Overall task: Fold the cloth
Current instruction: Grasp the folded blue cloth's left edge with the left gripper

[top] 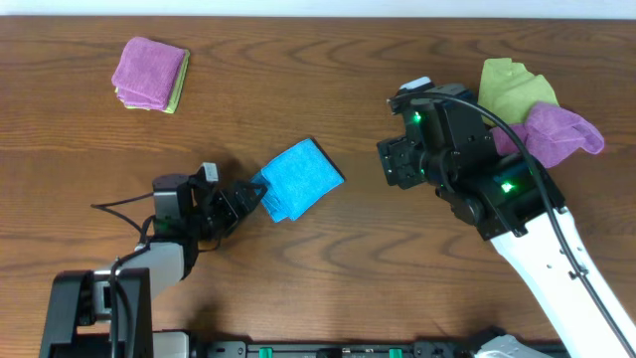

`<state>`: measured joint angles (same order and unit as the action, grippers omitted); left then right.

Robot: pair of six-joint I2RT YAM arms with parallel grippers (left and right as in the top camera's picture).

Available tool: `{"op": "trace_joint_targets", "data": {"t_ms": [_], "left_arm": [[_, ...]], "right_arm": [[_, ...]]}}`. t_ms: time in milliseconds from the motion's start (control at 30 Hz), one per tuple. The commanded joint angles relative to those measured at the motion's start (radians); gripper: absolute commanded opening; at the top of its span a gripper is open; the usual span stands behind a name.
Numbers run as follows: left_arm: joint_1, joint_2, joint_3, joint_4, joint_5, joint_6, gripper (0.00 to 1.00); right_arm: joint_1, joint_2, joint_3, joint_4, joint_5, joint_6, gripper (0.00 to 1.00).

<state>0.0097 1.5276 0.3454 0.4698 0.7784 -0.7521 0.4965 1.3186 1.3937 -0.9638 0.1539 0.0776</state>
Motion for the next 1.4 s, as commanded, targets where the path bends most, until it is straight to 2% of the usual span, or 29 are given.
{"op": "trace_joint_targets", "data": {"t_ms": [0,300,600,667,800,833,900,1033,1167,1233,1267,1333,1367], "left_arm": [[-0.032,0.024,-0.002,0.007,-0.025,-0.013,0.86],[-0.129,0.037,0.008,0.01,-0.158,-0.06,0.89],[-0.155,0.184,0.107,0.014,-0.146,-0.061,0.89],[-0.171,0.219,0.139,0.014,-0.146,-0.06,0.79],[-0.207,0.31,0.211,0.013,-0.142,-0.06,0.44],[-0.215,0.34,0.231,0.013,-0.128,-0.061,0.4],[-0.224,0.388,0.269,0.013,-0.091,-0.061,0.41],[-0.226,0.43,0.316,0.013,-0.048,-0.06,0.56],[-0.226,0.426,0.33,0.014,-0.045,-0.056,0.62],[-0.226,0.426,0.332,0.014,-0.039,-0.056,0.64],[-0.226,0.426,0.332,0.015,-0.03,-0.056,0.65],[-0.226,0.426,0.332,0.014,-0.021,-0.056,0.66],[-0.226,0.426,0.332,0.015,-0.017,-0.056,0.66]], "right_arm": [[-0.005,-0.013,0.007,0.0,-0.001,-0.016,0.76],[-0.005,-0.013,0.007,0.003,0.0,-0.016,0.76],[-0.005,-0.013,0.007,-0.006,0.0,-0.016,0.76],[-0.005,-0.013,0.007,-0.012,0.0,-0.016,0.76],[-0.005,-0.013,0.007,-0.026,0.0,-0.016,0.76],[-0.005,-0.013,0.007,-0.03,-0.001,-0.015,0.76],[-0.005,-0.013,0.006,-0.045,0.0,-0.016,0.76],[-0.022,-0.01,-0.002,-0.066,0.005,-0.017,0.75],[-0.092,-0.001,-0.056,-0.016,-0.064,-0.035,0.73],[-0.122,0.013,-0.098,0.034,-0.114,-0.035,0.7],[-0.135,0.027,-0.126,0.071,-0.146,-0.035,0.63],[-0.145,0.063,-0.177,0.142,-0.19,-0.034,0.44],[-0.146,0.091,-0.2,0.18,-0.202,-0.034,0.28]]}}
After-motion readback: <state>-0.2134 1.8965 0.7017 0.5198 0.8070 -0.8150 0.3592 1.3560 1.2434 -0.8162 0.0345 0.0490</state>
